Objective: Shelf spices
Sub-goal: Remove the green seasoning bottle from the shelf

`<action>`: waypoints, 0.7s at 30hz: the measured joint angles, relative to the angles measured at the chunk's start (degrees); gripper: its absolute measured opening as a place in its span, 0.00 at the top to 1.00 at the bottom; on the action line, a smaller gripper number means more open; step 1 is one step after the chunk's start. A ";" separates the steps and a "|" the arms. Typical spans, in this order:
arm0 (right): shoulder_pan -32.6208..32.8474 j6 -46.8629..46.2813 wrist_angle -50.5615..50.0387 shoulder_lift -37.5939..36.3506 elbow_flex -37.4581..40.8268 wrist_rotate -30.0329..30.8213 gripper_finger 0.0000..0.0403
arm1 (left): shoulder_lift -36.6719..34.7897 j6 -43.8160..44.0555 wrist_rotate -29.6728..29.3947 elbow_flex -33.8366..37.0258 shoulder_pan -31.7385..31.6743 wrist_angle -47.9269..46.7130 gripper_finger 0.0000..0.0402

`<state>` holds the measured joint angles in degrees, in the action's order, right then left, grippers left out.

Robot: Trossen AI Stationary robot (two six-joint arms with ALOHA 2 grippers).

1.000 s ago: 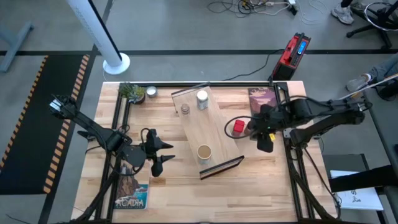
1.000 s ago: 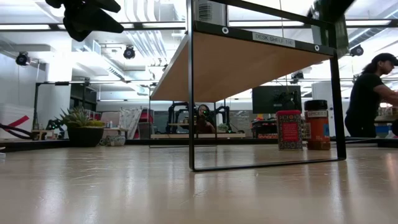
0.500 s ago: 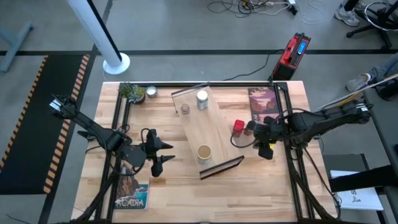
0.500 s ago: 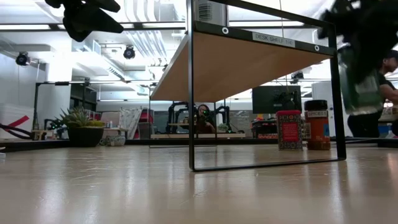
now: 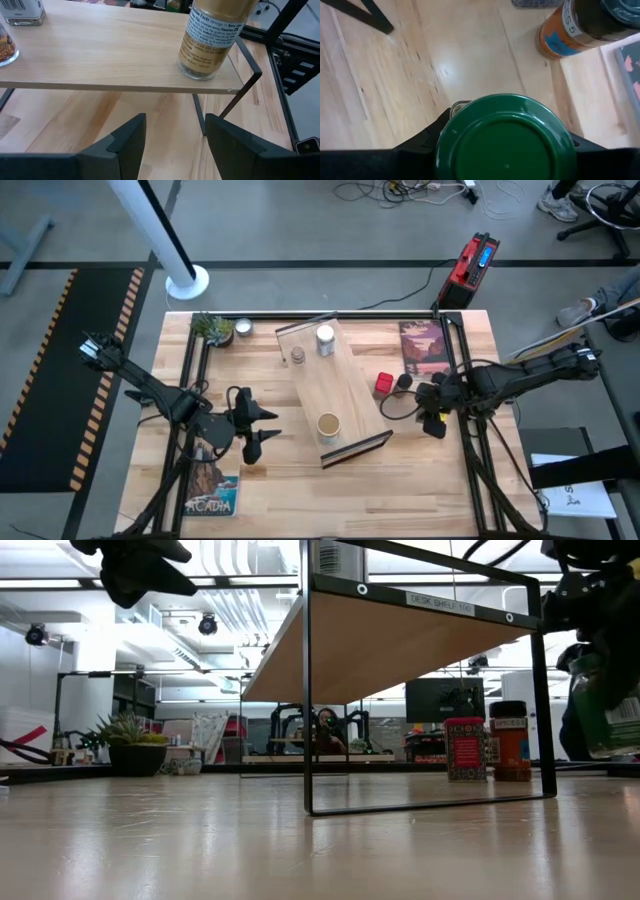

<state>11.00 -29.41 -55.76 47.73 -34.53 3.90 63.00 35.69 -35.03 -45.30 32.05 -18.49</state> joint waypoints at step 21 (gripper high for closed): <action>0.04 -8.74 7.32 0.43 6.55 2.17 0.54 | 0.02 0.87 0.09 0.04 0.00 -1.02 0.52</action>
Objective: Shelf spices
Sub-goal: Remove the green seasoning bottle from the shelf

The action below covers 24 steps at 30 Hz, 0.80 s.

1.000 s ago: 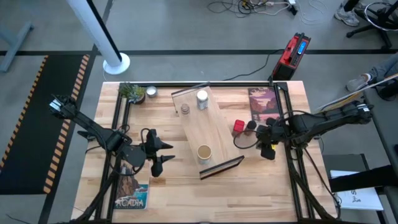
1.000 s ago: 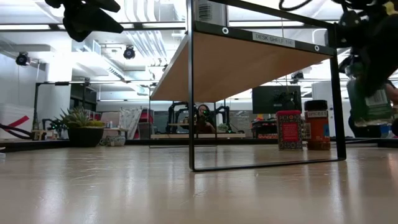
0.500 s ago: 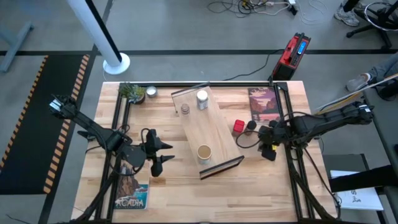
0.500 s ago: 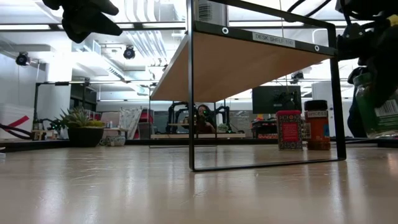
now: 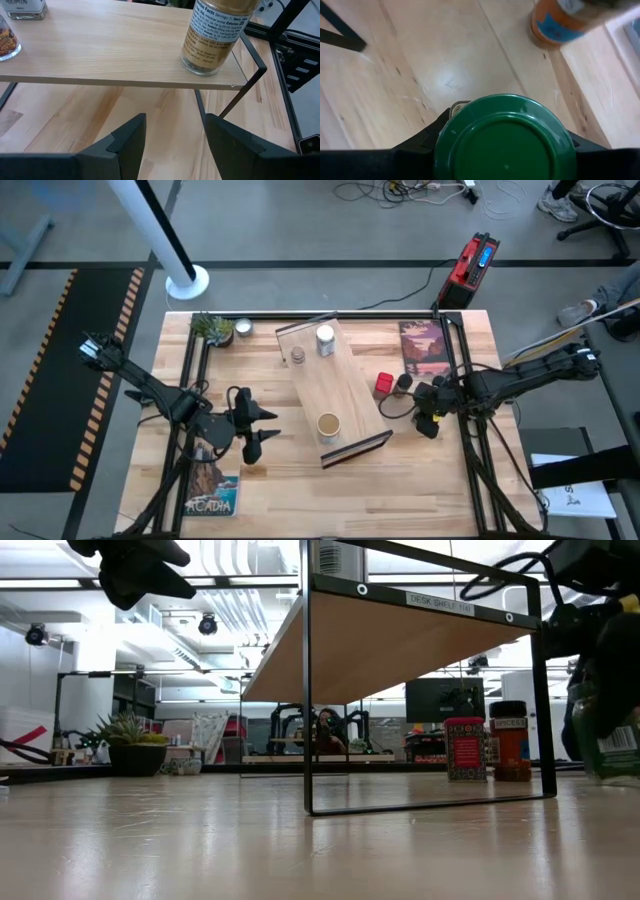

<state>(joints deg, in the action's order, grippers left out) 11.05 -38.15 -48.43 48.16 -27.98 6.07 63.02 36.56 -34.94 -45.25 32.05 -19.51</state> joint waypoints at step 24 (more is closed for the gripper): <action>-0.04 0.28 -3.44 -0.03 -10.73 2.68 0.20 | 0.00 -0.75 0.00 0.02 -0.04 0.03 0.52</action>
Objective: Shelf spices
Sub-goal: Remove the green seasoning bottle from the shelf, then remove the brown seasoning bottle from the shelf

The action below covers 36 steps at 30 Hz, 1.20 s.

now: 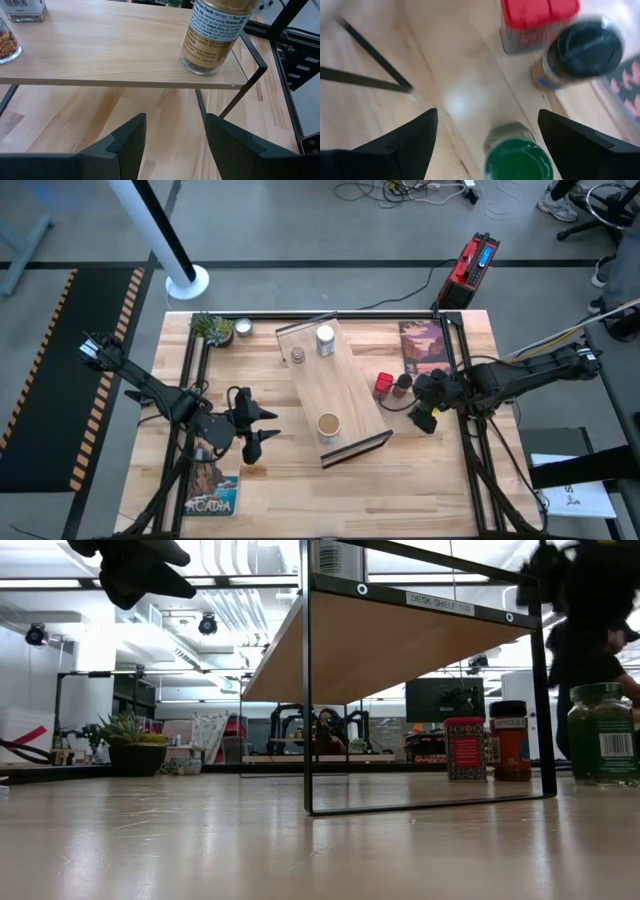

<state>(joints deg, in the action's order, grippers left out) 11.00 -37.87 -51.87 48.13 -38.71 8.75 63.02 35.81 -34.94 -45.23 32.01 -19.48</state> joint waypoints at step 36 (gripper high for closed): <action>0.42 46.47 13.18 36.15 -42.75 -12.04 0.17 | 3.66 -6.27 2.27 0.00 0.04 7.92 0.52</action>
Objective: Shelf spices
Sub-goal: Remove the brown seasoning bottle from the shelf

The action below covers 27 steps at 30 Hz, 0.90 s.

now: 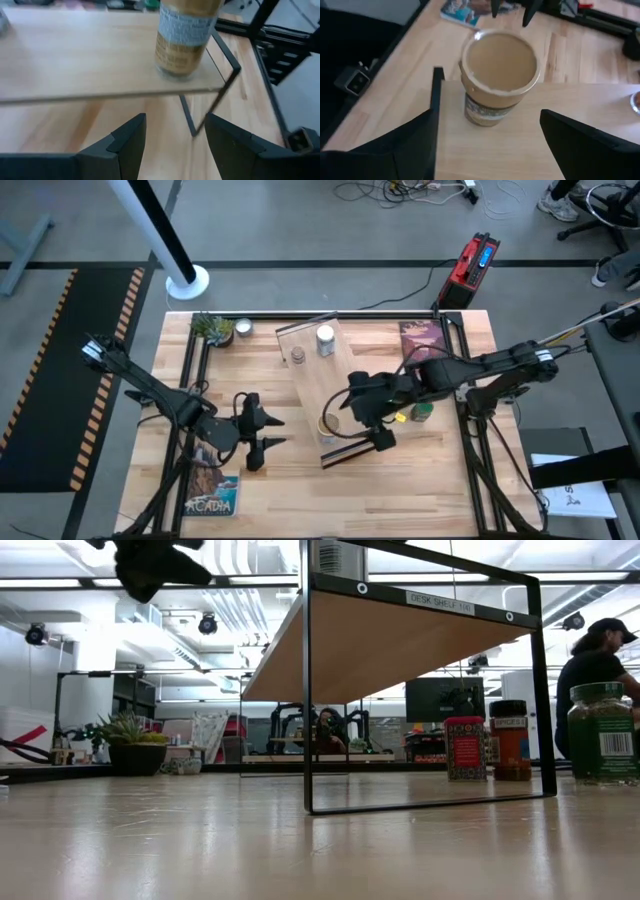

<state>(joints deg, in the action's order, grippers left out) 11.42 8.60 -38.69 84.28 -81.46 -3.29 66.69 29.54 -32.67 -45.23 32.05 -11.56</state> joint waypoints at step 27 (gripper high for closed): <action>-0.96 2.80 5.23 1.34 -1.74 -0.24 0.17 | 8.90 -10.20 2.82 0.02 -5.86 21.23 0.51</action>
<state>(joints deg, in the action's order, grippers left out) 10.46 11.39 -33.46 85.62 -83.20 -3.53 75.58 19.34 -29.85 -45.21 26.19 9.68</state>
